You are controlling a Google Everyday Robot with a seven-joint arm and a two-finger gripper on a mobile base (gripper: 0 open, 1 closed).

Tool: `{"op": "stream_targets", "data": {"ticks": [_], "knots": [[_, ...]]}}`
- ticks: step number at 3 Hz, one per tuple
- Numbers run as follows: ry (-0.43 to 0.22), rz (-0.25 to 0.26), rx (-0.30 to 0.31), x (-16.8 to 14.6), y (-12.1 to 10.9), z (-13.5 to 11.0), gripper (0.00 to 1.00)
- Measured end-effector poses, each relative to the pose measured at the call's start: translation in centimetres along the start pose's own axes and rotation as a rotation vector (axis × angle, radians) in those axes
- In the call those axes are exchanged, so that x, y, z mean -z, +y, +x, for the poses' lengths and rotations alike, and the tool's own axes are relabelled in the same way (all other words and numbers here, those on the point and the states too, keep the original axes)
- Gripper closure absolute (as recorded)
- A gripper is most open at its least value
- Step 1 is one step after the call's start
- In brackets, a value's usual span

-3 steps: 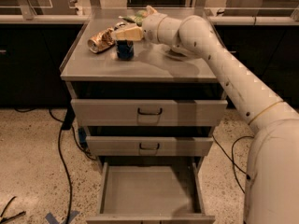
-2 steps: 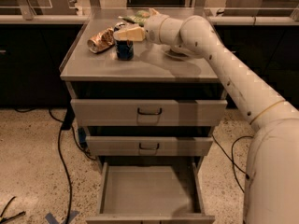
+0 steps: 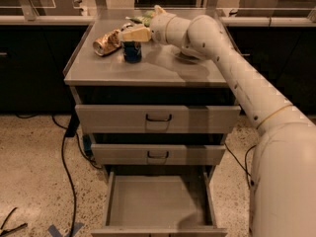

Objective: Place pepsi can into bottom drawer

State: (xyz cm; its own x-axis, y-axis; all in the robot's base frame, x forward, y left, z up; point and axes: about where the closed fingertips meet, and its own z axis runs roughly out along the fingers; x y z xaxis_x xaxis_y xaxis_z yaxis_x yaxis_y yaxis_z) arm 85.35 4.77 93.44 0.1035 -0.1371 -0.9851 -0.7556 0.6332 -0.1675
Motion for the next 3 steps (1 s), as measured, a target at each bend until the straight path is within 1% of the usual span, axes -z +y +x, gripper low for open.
{"op": "stream_targets", "data": {"ticks": [1, 2, 3], "knots": [[-0.035, -0.026, 0.044, -2.57, -1.02, -0.75, 0.0], [-0.035, -0.026, 0.044, -2.57, -1.02, -0.75, 0.0], [-0.01, -0.014, 0.017, -2.27, -0.88, -0.25, 0.0]]}}
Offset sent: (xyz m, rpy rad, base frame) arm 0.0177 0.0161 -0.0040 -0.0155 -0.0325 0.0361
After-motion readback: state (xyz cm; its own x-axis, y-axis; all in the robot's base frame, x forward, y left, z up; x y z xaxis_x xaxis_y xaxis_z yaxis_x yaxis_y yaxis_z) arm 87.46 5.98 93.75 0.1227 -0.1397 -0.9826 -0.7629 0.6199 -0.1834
